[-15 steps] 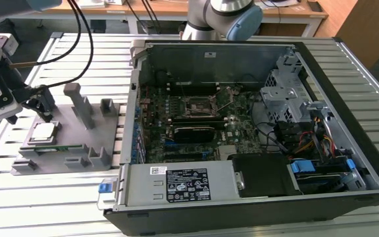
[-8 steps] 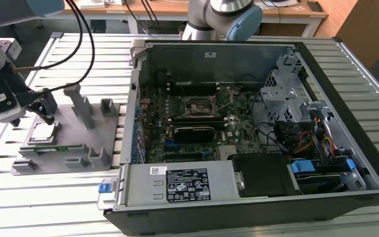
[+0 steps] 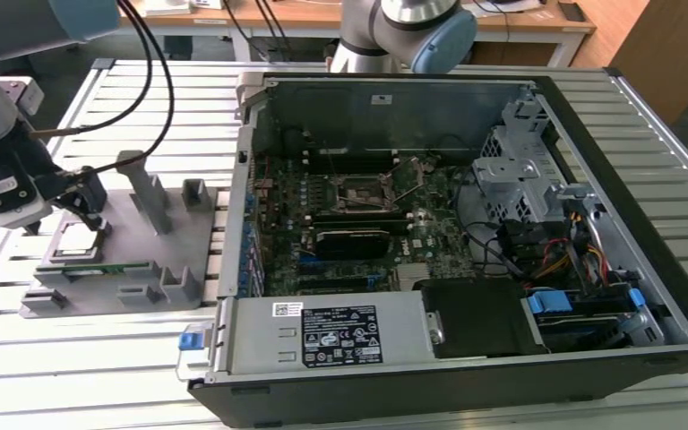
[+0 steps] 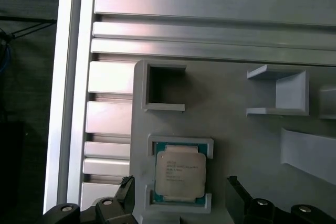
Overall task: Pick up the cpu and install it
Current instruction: 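Pick up the cpu and move it towards the insertion slot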
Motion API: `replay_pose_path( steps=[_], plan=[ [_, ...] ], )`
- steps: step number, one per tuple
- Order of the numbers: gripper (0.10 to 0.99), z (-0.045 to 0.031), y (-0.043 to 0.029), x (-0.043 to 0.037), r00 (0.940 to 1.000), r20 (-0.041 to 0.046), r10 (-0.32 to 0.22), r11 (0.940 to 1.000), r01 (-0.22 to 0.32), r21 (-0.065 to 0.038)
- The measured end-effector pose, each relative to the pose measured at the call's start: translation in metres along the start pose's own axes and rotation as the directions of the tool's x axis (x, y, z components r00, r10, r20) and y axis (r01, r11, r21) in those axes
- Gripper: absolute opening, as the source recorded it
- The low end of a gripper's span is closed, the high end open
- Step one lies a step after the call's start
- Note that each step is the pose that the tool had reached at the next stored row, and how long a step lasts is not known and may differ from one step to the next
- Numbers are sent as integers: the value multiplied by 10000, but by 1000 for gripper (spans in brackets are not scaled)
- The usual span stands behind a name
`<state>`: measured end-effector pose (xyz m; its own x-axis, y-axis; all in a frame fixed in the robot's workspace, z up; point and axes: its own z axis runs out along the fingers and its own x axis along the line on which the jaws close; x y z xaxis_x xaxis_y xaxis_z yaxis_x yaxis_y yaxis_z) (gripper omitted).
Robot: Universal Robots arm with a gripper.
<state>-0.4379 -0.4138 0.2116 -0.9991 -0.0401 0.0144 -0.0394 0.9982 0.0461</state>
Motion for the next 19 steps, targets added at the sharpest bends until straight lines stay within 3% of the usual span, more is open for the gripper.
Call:
replay_pose_path(
  steps=[19],
  plan=[
    [776,150,9,-3,10000,1,12,10000,-12,-2]
  ],
)
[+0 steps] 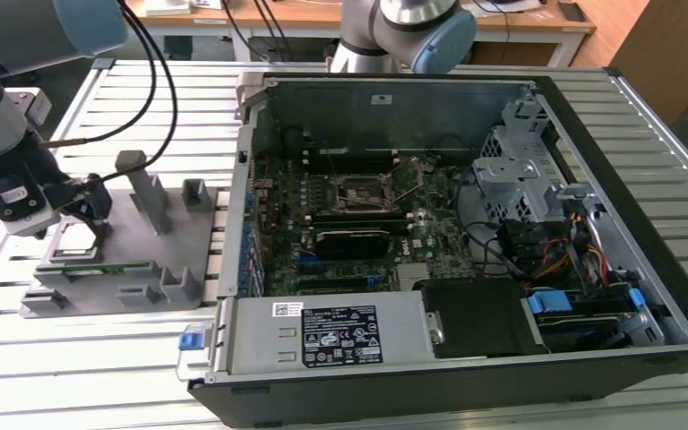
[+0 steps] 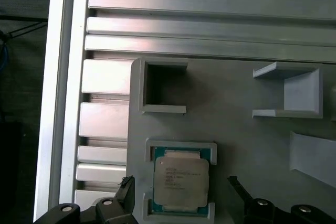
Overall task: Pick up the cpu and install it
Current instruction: 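Pick up the cpu and move it towards the insertion slot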
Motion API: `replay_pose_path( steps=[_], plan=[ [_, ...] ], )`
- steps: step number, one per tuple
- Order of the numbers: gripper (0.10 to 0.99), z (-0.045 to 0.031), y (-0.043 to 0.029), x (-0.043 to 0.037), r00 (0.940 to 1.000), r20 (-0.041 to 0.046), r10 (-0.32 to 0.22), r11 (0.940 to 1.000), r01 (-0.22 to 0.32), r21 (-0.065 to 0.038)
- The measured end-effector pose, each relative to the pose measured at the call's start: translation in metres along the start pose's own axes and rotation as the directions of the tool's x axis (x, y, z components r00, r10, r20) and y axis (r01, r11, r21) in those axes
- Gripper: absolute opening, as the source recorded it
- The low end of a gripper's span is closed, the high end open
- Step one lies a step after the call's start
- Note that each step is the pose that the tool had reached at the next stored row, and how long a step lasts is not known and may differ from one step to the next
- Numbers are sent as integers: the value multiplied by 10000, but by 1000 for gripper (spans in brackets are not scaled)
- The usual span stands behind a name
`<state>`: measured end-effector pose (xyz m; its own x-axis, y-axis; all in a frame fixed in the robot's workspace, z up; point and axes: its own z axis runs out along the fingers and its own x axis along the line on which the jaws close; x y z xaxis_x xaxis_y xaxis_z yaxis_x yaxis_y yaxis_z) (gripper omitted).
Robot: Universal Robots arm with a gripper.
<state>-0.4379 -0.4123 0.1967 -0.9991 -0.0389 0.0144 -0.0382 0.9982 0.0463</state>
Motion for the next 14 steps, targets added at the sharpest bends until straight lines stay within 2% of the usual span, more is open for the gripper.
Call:
replay_pose_path(
  steps=[10,11,12,14],
  plan=[
    [776,84,3,-4,10000,0,-4,10000,4,0],
    [761,92,2,-4,10000,0,-3,10000,3,0],
    [698,99,2,-4,10000,0,-4,10000,4,0],
    [698,112,1,-4,10000,-1,-4,10000,4,1]
  ],
)
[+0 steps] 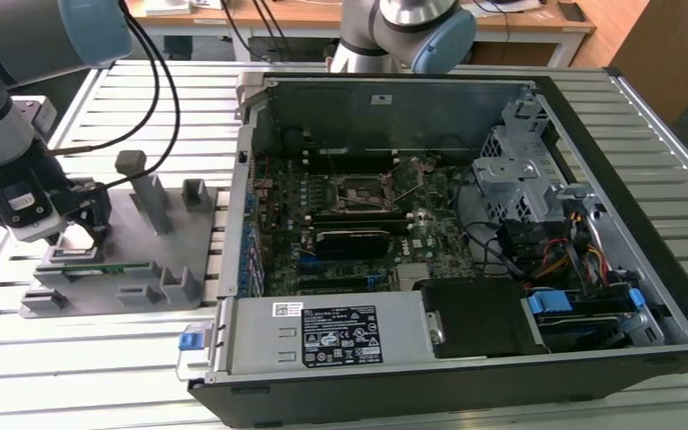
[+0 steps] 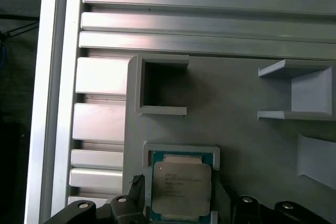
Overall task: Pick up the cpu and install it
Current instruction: 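Pick up the cpu and move it towards the insertion slot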
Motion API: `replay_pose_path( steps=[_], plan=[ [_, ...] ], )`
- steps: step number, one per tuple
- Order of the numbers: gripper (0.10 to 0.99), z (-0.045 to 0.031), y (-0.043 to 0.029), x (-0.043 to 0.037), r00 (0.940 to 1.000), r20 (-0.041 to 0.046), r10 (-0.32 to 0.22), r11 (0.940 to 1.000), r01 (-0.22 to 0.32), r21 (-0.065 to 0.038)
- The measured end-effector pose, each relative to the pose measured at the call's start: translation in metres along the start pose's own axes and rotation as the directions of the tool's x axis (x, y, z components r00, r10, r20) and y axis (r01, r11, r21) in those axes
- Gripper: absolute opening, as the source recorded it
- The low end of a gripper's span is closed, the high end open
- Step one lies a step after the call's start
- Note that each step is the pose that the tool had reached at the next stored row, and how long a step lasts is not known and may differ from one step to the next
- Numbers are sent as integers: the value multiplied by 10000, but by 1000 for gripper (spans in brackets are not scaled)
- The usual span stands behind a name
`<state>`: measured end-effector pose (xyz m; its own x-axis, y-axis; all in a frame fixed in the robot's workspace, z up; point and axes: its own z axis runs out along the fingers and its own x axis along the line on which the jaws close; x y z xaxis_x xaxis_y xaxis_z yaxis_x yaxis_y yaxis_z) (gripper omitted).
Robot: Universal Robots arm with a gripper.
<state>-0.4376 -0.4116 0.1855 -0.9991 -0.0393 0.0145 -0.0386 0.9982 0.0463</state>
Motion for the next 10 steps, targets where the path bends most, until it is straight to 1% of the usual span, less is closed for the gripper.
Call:
replay_pose_path(
  steps=[1,7,9,10],
  plan=[
    [631,5,0,0,10000,0,0,10000,0,0],
    [631,17,-1,-1,10000,0,1,10000,-1,0],
    [616,17,-1,-1,10000,0,1,10000,-1,0],
    [549,17,-1,-1,10000,-1,1,10000,-1,1]
  ],
)
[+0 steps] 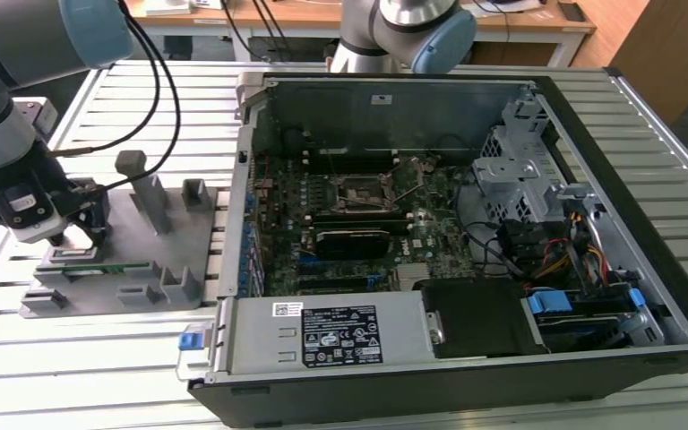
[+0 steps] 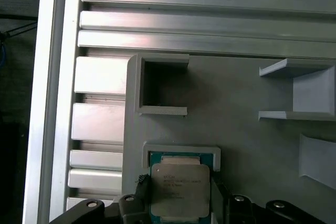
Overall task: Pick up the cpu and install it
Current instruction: 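Pick up the cpu and move it towards the insertion slot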
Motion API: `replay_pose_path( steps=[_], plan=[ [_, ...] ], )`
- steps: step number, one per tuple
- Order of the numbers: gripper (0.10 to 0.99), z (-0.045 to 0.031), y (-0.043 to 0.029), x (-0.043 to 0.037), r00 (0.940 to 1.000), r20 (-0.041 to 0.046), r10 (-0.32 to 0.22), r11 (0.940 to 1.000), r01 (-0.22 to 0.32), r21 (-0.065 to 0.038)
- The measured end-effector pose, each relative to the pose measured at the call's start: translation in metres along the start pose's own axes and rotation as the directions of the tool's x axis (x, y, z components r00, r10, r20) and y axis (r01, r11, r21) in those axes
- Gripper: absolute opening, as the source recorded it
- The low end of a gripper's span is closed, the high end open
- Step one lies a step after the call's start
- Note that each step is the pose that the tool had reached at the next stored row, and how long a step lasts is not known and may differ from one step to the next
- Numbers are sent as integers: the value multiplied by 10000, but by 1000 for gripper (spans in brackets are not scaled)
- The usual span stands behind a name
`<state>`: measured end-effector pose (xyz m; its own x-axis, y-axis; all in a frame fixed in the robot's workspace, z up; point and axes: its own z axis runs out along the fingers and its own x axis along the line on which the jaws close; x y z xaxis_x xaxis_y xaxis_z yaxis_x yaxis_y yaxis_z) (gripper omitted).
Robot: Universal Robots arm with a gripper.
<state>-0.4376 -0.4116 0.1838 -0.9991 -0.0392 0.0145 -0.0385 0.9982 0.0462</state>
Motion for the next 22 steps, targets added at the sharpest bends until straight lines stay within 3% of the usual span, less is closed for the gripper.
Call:
replay_pose_path(
  steps=[10,11,22],
  plan=[
    [561,1,-1,-23,9999,8,130,9999,-130,-4],
    [624,1,-1,-23,9999,8,139,9999,-139,-3],
    [624,-17,0,-23,9999,8,144,9999,-144,0]
  ],
)
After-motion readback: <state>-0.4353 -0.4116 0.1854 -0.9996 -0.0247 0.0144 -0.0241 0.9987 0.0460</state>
